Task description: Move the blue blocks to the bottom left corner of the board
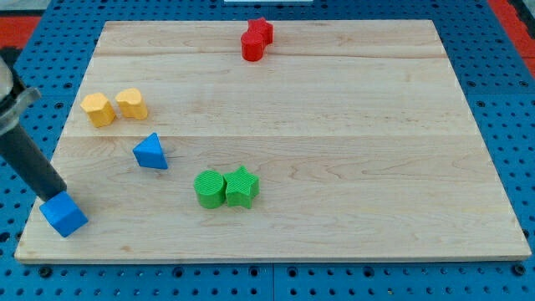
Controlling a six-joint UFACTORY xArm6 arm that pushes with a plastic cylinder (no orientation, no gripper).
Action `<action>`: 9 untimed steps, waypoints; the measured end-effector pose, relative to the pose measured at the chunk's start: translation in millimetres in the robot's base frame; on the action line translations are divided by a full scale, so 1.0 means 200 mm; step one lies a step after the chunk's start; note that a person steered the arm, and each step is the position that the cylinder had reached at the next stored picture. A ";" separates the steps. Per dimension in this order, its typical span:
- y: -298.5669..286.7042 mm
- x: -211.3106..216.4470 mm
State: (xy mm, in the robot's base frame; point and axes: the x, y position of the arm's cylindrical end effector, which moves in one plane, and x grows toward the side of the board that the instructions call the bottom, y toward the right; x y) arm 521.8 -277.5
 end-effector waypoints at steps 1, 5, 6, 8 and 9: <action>0.04 -0.25; 1.04 -0.17; 0.71 -0.12; 0.98 -0.19; 0.77 -0.44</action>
State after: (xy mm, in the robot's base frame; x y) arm 434.4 -124.0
